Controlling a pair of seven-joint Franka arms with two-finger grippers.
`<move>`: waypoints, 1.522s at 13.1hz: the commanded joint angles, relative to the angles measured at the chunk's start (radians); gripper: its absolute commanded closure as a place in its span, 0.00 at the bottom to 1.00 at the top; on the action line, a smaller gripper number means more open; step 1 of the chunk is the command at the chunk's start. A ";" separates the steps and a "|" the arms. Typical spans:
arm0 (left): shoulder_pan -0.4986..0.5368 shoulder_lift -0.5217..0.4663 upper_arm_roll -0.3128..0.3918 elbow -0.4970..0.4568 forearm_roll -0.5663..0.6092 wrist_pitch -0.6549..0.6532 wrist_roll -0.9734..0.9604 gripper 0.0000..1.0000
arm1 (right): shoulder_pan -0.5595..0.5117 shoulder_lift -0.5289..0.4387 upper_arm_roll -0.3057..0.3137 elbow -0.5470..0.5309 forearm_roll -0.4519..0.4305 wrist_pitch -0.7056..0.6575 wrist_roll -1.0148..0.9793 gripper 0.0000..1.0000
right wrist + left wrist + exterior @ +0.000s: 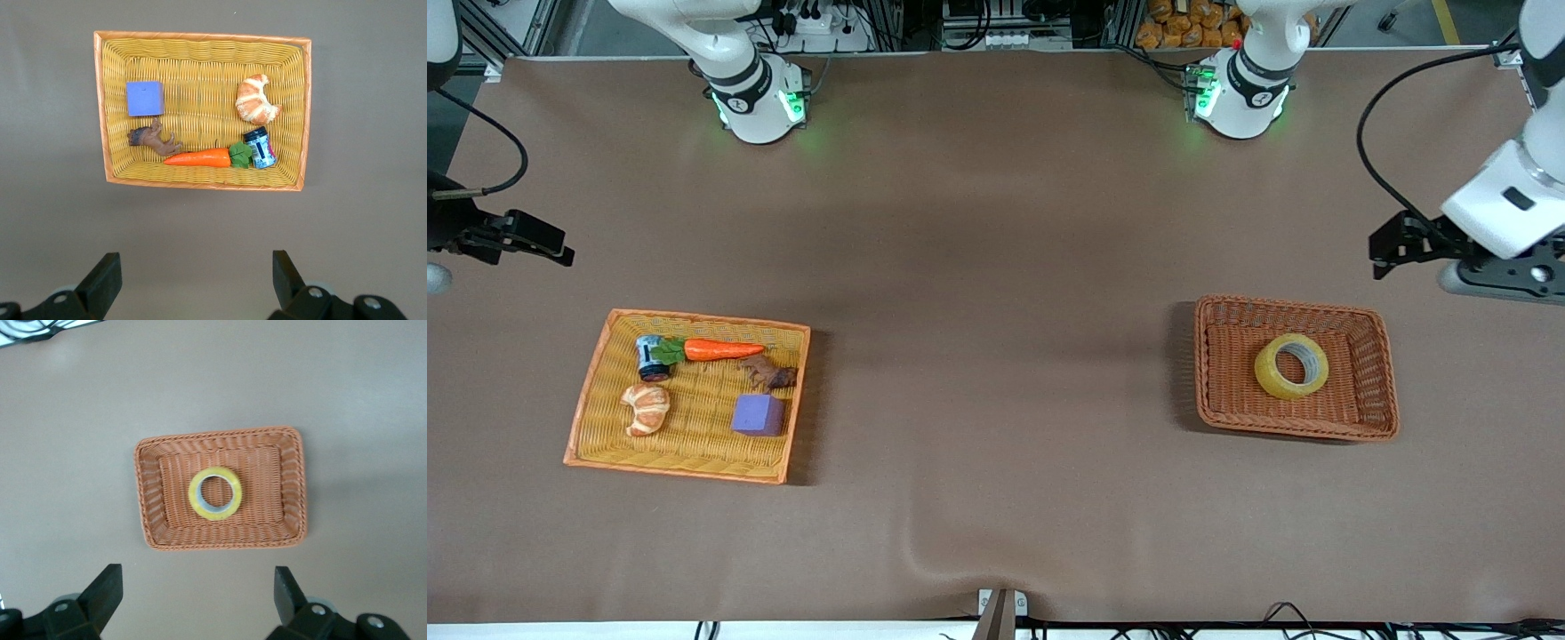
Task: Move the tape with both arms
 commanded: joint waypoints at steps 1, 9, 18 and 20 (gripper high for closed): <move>0.024 -0.026 -0.005 0.012 0.007 -0.033 -0.026 0.00 | 0.004 -0.008 -0.001 0.001 -0.003 -0.009 -0.002 0.00; -0.112 -0.134 0.171 -0.124 -0.133 -0.012 -0.199 0.00 | 0.006 -0.011 0.002 0.002 -0.001 -0.009 0.001 0.00; -0.169 -0.190 0.208 -0.195 -0.136 0.036 -0.232 0.00 | 0.004 -0.011 0.000 0.016 -0.001 -0.020 -0.004 0.00; -0.169 -0.179 0.208 -0.168 -0.124 0.028 -0.210 0.00 | 0.006 -0.011 0.000 0.015 -0.001 -0.020 -0.001 0.00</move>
